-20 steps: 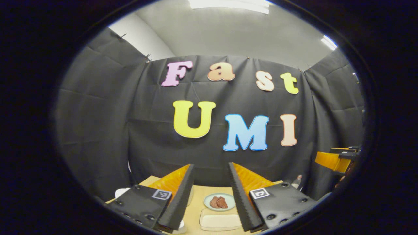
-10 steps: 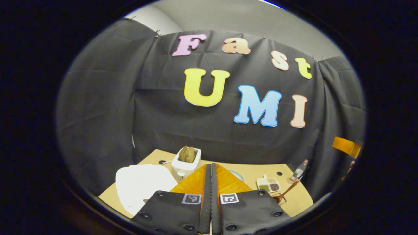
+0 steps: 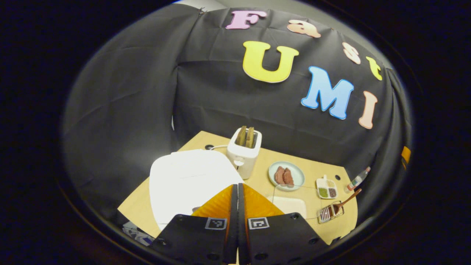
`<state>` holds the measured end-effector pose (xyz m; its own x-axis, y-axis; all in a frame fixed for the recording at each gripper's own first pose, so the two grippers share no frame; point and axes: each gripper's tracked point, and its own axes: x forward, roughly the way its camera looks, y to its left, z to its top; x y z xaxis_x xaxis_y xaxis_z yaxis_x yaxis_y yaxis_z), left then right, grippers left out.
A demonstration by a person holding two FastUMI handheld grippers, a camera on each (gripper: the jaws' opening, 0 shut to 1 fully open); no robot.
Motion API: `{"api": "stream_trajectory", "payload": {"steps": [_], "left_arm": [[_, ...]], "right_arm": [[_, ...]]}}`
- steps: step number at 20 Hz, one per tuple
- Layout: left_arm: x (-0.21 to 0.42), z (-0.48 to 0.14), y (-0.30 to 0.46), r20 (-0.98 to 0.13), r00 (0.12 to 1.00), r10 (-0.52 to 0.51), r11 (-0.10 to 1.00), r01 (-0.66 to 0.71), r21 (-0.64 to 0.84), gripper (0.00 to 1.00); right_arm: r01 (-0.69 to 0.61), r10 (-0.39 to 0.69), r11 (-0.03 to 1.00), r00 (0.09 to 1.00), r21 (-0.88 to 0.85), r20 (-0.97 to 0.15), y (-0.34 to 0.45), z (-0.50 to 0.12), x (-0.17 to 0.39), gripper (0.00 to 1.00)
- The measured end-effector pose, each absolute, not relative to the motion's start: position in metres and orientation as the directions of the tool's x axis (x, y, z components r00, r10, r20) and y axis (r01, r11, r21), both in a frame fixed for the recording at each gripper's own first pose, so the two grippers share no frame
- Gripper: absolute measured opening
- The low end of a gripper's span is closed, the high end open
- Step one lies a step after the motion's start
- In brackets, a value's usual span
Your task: Close the left gripper, press the button to open the rice cooker; take a wooden spoon from the chopstick holder with the right hand, scoop a spoonful of rice and pour it into the rice cooker, then put the wooden spoon back into the chopstick holder.
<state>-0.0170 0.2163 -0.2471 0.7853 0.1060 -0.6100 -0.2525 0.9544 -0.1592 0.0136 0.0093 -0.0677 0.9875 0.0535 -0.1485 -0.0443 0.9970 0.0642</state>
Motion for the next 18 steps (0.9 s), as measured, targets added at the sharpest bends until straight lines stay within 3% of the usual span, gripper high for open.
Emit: {"api": "stream_trajectory", "payload": {"steps": [12, 18], "left_arm": [[-0.036, -0.332, 0.242, -0.775, 0.623, 0.109, 0.941, -0.315, -0.121, 0.11], [-0.032, -0.326, 0.244, -0.749, 0.645, 0.151, 0.952, -0.3, -0.067, 0.11]], "right_arm": [[-0.018, 0.032, 0.997, 0.984, 0.077, -0.178, 0.001, -0.08, 0.016, 0.98], [-0.026, 0.041, 0.996, 0.983, 0.081, -0.179, 0.005, -0.081, 0.017, 0.98]]}}
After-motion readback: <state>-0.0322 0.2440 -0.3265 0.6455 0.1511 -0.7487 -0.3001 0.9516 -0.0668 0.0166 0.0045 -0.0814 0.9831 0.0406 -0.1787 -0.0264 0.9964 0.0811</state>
